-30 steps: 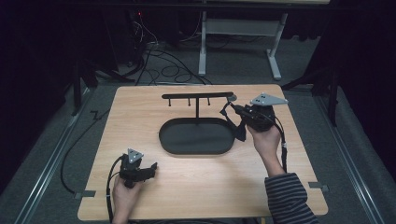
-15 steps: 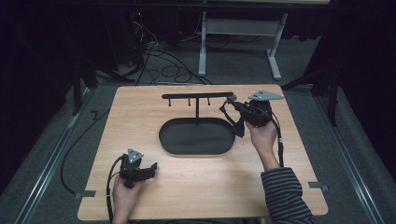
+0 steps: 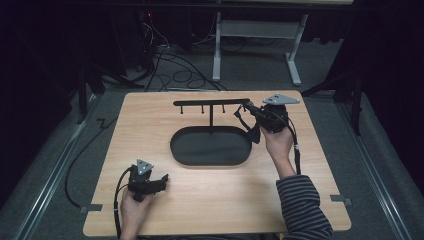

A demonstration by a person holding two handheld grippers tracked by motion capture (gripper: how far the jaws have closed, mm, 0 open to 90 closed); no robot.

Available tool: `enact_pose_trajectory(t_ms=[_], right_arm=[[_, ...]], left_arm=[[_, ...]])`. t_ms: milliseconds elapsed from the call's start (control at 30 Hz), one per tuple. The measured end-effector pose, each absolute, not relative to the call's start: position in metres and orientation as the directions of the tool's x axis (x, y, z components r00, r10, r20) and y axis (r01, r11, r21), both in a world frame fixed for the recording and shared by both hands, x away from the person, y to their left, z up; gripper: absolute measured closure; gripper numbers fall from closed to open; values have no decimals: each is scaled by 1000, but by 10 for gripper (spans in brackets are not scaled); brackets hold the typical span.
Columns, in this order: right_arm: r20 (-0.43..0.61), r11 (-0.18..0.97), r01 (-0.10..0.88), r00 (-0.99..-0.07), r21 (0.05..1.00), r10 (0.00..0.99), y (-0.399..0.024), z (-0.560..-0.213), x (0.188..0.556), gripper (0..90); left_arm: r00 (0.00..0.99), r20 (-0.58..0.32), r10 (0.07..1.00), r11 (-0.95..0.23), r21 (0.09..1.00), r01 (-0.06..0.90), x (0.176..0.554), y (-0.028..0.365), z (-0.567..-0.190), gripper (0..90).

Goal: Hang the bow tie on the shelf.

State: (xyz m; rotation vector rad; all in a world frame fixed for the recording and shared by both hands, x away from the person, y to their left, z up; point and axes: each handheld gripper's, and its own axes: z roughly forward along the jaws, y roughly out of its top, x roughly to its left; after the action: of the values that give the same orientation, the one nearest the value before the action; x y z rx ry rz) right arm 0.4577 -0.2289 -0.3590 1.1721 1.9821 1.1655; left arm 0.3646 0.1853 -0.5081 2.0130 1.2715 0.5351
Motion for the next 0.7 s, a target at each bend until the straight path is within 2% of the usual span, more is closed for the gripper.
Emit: enact_pose_trajectory(t_ms=[300, 433, 700], right_arm=[[-34, 238, 407, -448, 882, 893, -225, -359, 467, 899], [-39, 248, 417, -448, 874, 893, -223, -362, 470, 869], [-36, 253, 437, -447, 863, 894, -222, -365, 472, 887]], left_arm=[[438, -17, 899, -286, 734, 616, 364, 185, -508, 203], [439, -17, 898, -287, 734, 616, 364, 185, -508, 203], [439, -16, 899, -287, 734, 615, 364, 185, -508, 203]])
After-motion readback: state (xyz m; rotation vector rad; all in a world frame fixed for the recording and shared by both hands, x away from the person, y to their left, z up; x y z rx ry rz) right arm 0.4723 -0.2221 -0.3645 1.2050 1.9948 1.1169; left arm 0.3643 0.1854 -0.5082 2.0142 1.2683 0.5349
